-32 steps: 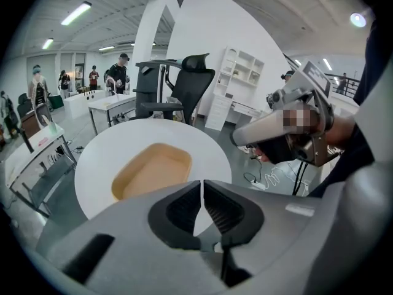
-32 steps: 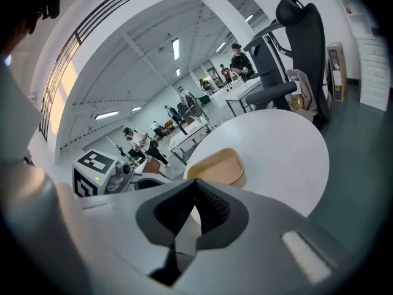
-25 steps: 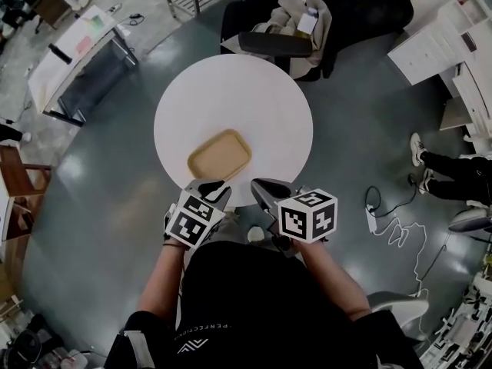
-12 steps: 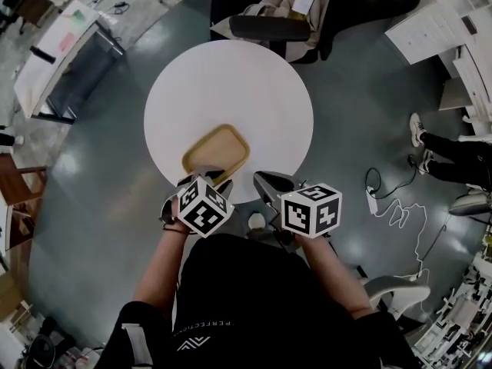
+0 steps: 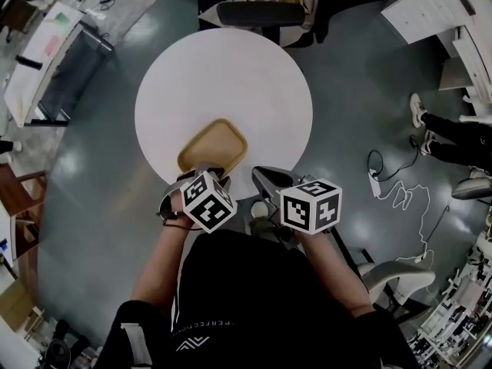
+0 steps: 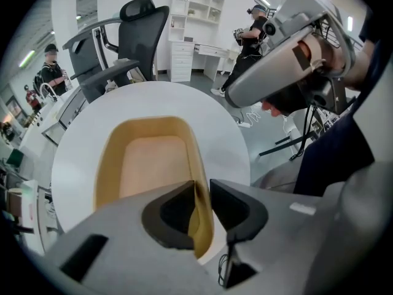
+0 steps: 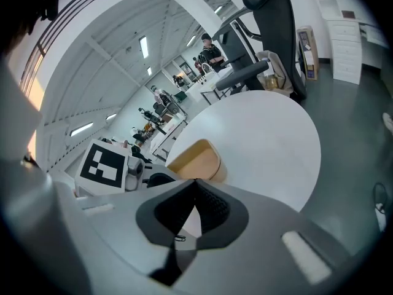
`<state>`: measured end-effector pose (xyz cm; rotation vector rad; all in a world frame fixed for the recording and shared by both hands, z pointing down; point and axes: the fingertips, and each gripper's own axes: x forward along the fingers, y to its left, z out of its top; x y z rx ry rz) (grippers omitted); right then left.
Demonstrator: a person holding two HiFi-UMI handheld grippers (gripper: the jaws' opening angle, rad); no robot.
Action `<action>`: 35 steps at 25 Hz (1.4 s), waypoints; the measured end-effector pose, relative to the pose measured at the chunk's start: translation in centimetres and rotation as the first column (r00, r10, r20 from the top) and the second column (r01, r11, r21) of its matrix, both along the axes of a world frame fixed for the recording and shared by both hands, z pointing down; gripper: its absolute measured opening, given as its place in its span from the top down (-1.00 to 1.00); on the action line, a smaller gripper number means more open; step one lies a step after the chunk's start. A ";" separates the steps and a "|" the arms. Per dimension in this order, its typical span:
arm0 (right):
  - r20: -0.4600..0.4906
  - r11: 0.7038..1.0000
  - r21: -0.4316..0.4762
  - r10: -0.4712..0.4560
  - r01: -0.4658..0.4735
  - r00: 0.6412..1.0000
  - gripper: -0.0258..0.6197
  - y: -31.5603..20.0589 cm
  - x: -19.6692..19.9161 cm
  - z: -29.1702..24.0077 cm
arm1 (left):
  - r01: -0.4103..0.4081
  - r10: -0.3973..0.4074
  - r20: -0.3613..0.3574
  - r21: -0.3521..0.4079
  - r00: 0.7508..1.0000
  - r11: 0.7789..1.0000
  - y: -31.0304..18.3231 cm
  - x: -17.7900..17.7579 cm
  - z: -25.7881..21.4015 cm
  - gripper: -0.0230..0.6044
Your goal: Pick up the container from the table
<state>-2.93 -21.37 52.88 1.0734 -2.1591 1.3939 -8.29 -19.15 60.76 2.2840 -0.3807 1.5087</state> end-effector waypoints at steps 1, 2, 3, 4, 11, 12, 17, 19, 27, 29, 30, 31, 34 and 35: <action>0.001 1.000 -0.002 0.006 -0.006 1.000 0.92 0.0 0.1 0.1 | -0.004 0.004 0.011 -0.002 1.000 1.000 0.0 0.0 0.1 0.69; 0.002 1.000 -0.004 0.011 -0.011 1.000 0.92 0.0 0.3 0.2 | -0.006 0.006 0.018 -0.007 1.000 1.000 -0.1 0.0 0.3 0.70; 0.003 1.000 -0.005 0.016 -0.016 1.000 0.92 0.1 0.4 0.3 | -0.007 0.007 0.021 -0.013 1.000 1.000 -0.1 0.0 0.4 0.70; 0.004 1.000 -0.005 0.021 -0.021 1.000 0.92 0.1 0.5 0.3 | -0.006 0.007 0.021 -0.019 1.000 1.000 -0.1 -0.1 0.4 0.70; 0.013 1.000 0.006 0.027 -0.027 1.000 0.92 0.1 1.2 0.3 | 0.048 -0.047 0.019 -0.050 0.999 0.998 -0.4 0.0 0.5 0.74; 0.015 1.000 0.008 0.025 -0.025 1.000 0.92 0.2 1.3 0.3 | 0.061 -0.060 0.019 -0.044 0.998 0.997 -0.5 0.0 0.4 0.75; 0.026 1.000 0.025 0.010 -0.011 1.000 0.92 0.7 1.7 -0.3 | 0.145 -0.145 -0.003 0.012 0.989 0.989 -1.1 -0.2 -1.0 0.81; 0.030 0.999 0.035 -0.001 0.000 1.000 0.92 1.0 1.6 -0.4 | 0.182 -0.182 -0.013 0.045 0.983 0.982 -1.4 -0.4 -1.5 0.84; 0.042 0.996 0.084 -0.045 0.041 0.998 0.92 2.2 1.4 -1.7 | 0.366 -0.350 -0.118 0.171 0.929 0.915 -2.8 -2.2 -5.0 0.85; 0.041 0.994 0.098 -0.052 0.048 0.998 0.92 2.7 1.4 -2.0 | 0.412 -0.386 -0.163 0.186 0.908 0.892 -2.7 -2.5 -6.3 0.85; 0.040 0.993 0.106 -0.055 0.051 0.998 0.92 2.9 1.4 -2.1 | 0.436 -0.405 -0.184 0.186 0.896 0.880 -2.4 -2.5 -6.9 0.85; 0.039 0.992 0.113 -0.059 0.054 0.998 0.92 3.2 1.5 -2.3 | 0.459 -0.423 -0.206 0.185 0.883 0.869 -2.1 -2.6 -7.6 0.85; 0.038 0.988 0.139 -0.069 0.064 0.997 0.92 3.8 1.7 -2.8 | 0.514 -0.455 -0.285 0.186 0.844 0.837 -1.3 -2.0 -9.5 0.85; 0.039 0.987 0.146 -0.072 0.065 0.997 0.92 4.0 1.8 -3.0 | 0.527 -0.460 -0.307 0.189 0.833 0.828 -1.0 -1.8 -10.0 0.85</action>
